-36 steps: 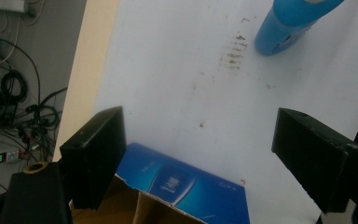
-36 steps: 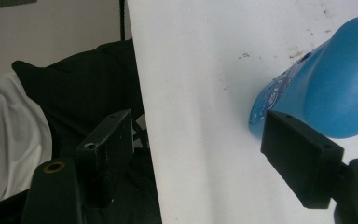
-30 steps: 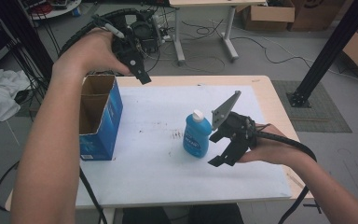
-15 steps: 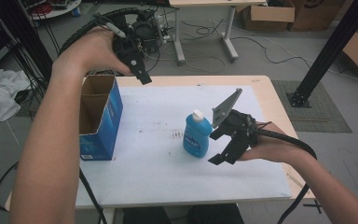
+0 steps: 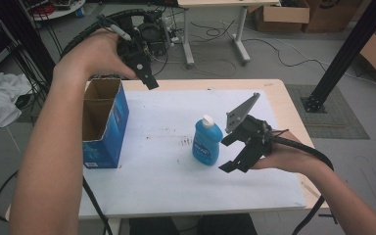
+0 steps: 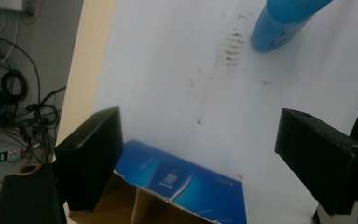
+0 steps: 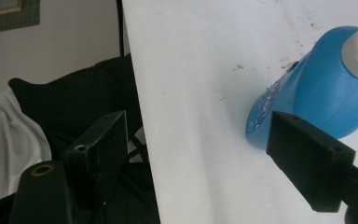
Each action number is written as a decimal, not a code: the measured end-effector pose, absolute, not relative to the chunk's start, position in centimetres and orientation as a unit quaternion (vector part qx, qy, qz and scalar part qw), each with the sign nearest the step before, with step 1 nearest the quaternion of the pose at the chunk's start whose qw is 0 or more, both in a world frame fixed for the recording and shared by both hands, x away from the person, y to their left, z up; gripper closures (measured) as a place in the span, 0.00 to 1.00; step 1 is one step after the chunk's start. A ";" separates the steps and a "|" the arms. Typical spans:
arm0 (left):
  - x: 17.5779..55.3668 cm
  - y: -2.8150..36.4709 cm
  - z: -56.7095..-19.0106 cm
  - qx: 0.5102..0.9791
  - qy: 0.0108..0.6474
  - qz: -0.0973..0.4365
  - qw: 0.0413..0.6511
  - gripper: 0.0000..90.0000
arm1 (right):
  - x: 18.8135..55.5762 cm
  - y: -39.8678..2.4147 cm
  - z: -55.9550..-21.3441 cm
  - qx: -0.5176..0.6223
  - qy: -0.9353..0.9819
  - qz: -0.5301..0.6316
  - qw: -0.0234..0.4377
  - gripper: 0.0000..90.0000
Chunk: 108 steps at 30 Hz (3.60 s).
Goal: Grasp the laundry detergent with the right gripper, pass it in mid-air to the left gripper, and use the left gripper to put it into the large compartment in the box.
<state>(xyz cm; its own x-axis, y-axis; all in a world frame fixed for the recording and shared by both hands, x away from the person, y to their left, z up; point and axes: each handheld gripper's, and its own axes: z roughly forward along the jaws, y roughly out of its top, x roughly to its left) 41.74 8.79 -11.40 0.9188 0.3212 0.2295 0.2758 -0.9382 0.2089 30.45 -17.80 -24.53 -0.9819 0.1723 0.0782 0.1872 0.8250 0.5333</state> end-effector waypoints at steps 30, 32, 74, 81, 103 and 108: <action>40.6 9.2 -12.1 0.976 0.155 0.127 0.089 0.18 | 32.1 -23.4 -25.6 -0.201 -0.878 -0.420 -0.109 0.18; 40.6 9.2 -12.2 0.975 0.155 0.128 0.089 0.18 | 32.2 -23.5 -25.9 -0.207 -0.876 -0.421 -0.112 0.17; 40.5 9.7 -13.0 0.975 0.165 0.118 0.085 0.18 | 36.0 -19.8 -32.8 -0.232 -0.859 -0.448 -0.084 0.17; 40.5 9.7 -13.2 0.976 0.164 0.116 0.084 0.18 | 36.4 -19.1 -33.6 -0.233 -0.859 -0.450 -0.076 0.17; 40.4 10.1 -13.4 0.975 0.167 0.117 0.087 0.18 | 37.0 -17.2 -35.1 -0.238 -0.861 -0.443 -0.076 0.19; 40.5 10.1 -13.4 0.975 0.167 0.115 0.085 0.18 | 37.0 -17.1 -35.3 -0.240 -0.862 -0.441 -0.076 0.20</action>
